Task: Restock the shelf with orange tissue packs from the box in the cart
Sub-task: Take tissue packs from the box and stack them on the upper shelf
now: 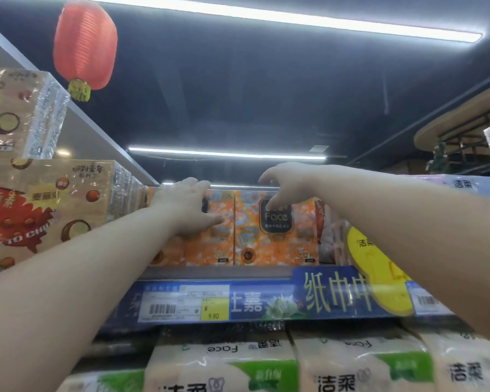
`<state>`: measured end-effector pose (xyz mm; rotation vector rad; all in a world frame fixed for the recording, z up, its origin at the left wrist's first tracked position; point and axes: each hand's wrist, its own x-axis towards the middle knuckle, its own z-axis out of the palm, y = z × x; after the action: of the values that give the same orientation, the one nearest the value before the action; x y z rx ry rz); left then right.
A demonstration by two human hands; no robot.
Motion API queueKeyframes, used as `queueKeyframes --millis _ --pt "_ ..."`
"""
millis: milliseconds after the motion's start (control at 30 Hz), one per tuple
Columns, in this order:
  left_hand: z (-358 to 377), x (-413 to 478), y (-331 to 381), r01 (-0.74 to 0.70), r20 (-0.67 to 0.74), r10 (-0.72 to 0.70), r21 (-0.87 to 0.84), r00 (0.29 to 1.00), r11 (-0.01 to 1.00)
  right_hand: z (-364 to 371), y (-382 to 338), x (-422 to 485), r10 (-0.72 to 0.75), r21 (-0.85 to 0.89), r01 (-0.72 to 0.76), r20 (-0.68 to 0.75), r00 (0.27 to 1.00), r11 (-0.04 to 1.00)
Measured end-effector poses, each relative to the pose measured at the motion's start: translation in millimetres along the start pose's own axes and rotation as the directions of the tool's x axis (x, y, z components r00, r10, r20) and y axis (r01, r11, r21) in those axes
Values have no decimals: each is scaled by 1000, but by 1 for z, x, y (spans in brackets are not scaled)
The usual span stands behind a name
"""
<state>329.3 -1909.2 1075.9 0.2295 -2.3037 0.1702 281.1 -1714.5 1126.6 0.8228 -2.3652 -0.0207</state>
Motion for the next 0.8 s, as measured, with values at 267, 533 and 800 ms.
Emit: queueKeyframes --millis 267,533,800 --pt "-24 -35 -2 -18 -99 5 -131 995 991 -17 -27 -39 57 -9 -57 -11 998 998" --pt "-27 -71 19 -123 -48 115 -227 992 966 -18 -36 -99 194 -79 -189 59 979 979" --pt "-49 -121 58 -189 -11 193 -248 981 950 -45 -34 -185 286 -23 -285 130 950 958"
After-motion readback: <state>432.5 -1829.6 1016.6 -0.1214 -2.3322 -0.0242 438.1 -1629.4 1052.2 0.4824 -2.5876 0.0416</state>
